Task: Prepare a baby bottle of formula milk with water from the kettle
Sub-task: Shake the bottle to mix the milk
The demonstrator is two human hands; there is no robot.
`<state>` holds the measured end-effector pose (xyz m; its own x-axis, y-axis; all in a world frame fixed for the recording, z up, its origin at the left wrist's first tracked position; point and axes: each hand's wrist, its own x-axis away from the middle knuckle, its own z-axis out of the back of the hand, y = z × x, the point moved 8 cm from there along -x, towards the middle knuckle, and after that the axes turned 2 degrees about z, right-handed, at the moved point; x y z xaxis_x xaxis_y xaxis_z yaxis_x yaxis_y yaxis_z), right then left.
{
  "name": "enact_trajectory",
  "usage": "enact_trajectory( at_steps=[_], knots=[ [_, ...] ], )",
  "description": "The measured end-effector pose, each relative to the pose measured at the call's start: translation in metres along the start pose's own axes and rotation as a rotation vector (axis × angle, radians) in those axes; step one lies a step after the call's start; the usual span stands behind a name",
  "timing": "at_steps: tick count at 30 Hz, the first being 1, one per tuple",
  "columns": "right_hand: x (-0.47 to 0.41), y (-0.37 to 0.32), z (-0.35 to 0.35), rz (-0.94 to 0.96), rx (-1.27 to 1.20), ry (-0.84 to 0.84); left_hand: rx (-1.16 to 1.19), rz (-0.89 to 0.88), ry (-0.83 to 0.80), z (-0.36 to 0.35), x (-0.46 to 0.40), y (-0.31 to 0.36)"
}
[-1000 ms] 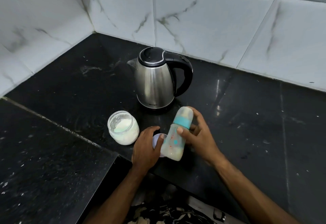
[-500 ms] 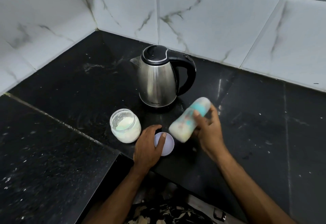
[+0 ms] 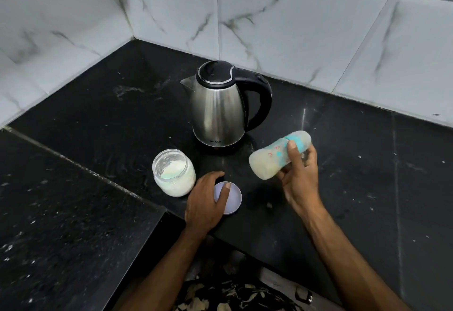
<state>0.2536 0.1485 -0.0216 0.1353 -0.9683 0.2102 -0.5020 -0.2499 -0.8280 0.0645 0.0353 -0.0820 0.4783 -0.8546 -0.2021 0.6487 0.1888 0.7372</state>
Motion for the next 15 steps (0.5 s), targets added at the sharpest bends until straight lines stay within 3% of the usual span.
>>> enact_trajectory(
  at_steps=[2, 5, 7, 11, 13, 15],
  knots=[
    [0.011, 0.013, -0.005, -0.049, 0.084, -0.078, 0.006, -0.005, -0.012, -0.001, -0.001, -0.002],
    [0.034, 0.039, -0.017, -0.140, 0.364, -0.328, 0.027, 0.009, -0.042, -0.003, -0.002, -0.006],
    [0.026, 0.030, -0.015, -0.081, 0.352, -0.284, 0.025, -0.002, -0.017, -0.002, -0.001, -0.004],
    [-0.001, -0.001, 0.005, 0.014, 0.014, 0.044, 0.009, 0.005, 0.014, 0.002, 0.000, 0.001],
    [0.007, 0.004, -0.001, 0.009, 0.078, -0.031, 0.007, -0.002, 0.004, 0.001, 0.000, -0.001],
    [0.024, 0.025, -0.013, -0.067, 0.264, -0.226, 0.013, -0.009, -0.021, -0.002, -0.002, -0.004]
  ],
)
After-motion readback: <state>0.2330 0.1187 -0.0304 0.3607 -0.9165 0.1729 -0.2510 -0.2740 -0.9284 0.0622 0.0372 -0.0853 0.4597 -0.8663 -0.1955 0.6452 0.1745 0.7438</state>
